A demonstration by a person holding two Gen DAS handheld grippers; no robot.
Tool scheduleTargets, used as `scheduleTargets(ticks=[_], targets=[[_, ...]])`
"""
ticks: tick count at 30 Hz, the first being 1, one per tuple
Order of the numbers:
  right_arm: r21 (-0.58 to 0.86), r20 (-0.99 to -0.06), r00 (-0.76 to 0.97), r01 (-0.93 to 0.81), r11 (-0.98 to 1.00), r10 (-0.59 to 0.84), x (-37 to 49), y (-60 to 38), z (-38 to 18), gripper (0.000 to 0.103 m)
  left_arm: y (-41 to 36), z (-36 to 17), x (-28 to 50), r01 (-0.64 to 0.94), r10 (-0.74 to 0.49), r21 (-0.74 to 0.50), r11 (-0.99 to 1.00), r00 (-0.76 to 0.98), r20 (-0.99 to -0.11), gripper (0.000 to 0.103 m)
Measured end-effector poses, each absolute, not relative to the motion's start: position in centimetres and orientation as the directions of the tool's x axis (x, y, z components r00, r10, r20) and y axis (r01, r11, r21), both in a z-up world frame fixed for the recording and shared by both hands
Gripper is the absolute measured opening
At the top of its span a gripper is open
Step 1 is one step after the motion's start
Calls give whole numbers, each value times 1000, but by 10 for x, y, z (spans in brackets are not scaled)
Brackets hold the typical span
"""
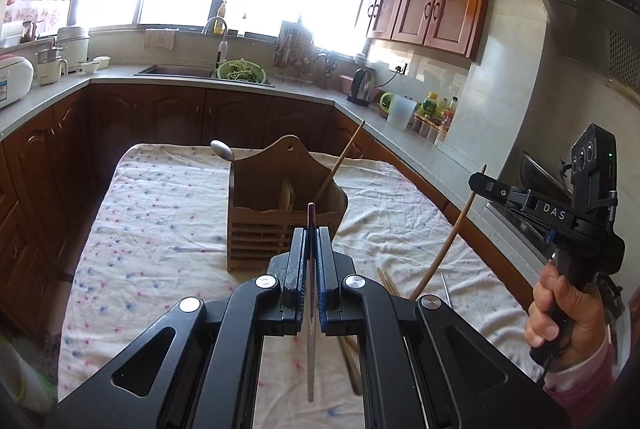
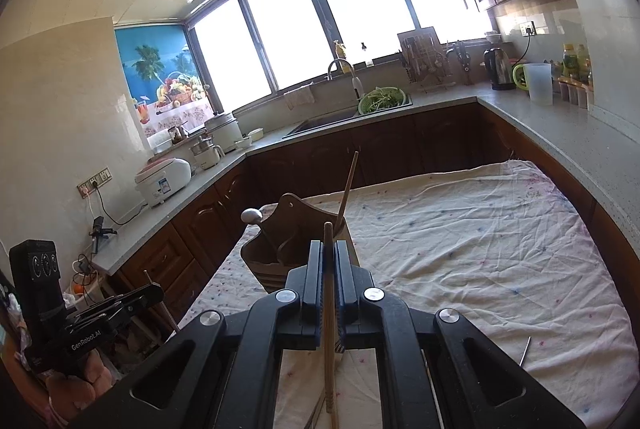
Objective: Organize utensils
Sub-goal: 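Carry the stick upright with the left tool while the right tool carries its chopstick to the holder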
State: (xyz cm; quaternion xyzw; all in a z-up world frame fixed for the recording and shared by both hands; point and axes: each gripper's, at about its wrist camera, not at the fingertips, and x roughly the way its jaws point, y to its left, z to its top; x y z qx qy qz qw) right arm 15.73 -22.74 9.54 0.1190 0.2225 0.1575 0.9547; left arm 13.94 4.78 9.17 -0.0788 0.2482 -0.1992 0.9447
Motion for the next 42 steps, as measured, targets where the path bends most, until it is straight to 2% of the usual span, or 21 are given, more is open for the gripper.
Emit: scheduleTargets(ticks=[7,18,23,30,42], targets=[[297,-341,870,-260,919,357,173,-221,117,5,57,119,155,326,-400,-248,912,839,-369,3],[304,-217,920,-255,918,328,222,-214,165,5,71,180,211,276,-329,-248,929,922,-206,3],[317,-200,932,-232,920,304,252,-214,167,5,80,181,245,216,-268,-284,934,950,-162,3],[328,-249,921,-210,921,299,282,-205,132,5,86,139,278,134,-210,-333,934,956,-205,3],[353,-356,884,-172,920,302,299,-196,71,5,61,70,300,114,-215,-288,951,912,-350,4]])
